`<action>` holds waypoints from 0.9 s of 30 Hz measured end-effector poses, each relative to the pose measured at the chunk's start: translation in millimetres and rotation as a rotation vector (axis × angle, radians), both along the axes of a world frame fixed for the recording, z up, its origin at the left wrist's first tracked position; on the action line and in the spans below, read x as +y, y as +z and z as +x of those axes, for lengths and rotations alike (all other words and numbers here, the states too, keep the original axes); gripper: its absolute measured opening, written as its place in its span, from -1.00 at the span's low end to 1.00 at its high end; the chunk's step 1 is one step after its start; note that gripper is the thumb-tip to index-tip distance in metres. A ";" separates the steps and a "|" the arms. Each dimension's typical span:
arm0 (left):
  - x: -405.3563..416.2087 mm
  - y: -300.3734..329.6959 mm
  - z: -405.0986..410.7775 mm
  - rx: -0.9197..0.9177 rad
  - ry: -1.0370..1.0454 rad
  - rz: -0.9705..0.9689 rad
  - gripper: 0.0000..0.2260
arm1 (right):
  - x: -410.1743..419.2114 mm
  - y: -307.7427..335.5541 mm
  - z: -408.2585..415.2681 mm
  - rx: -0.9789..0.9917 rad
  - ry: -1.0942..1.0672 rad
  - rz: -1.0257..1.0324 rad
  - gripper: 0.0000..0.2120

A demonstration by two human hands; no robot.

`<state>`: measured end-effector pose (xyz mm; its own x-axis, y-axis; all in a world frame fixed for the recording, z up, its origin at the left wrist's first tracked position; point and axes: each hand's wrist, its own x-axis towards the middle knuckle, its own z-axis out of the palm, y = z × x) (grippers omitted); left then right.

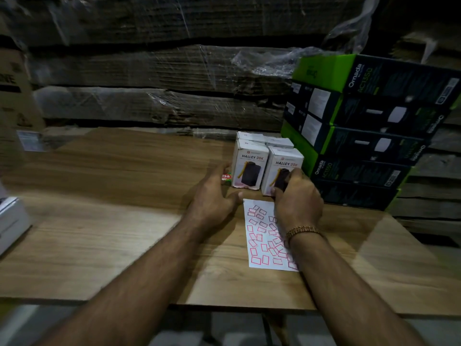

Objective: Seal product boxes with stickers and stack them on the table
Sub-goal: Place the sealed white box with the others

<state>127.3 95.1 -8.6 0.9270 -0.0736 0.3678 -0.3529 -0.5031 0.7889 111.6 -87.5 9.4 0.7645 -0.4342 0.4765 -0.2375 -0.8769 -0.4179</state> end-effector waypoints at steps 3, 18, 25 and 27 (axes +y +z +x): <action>-0.3 1.9 -2.7 0.002 0.006 0.014 -0.33 | 2.1 -0.8 2.0 -0.005 0.007 0.001 -0.58; -1.2 -0.9 1.9 0.011 0.021 0.034 -0.33 | -0.3 -1.9 6.9 0.012 0.090 -0.047 -0.74; -0.7 -3.0 4.2 0.009 0.013 0.056 -0.31 | -2.3 -6.0 6.5 -0.043 0.061 -0.093 -0.86; -0.4 -3.8 5.0 -0.003 0.013 0.055 -0.32 | -3.2 -6.0 5.1 -0.054 0.052 -0.087 -0.86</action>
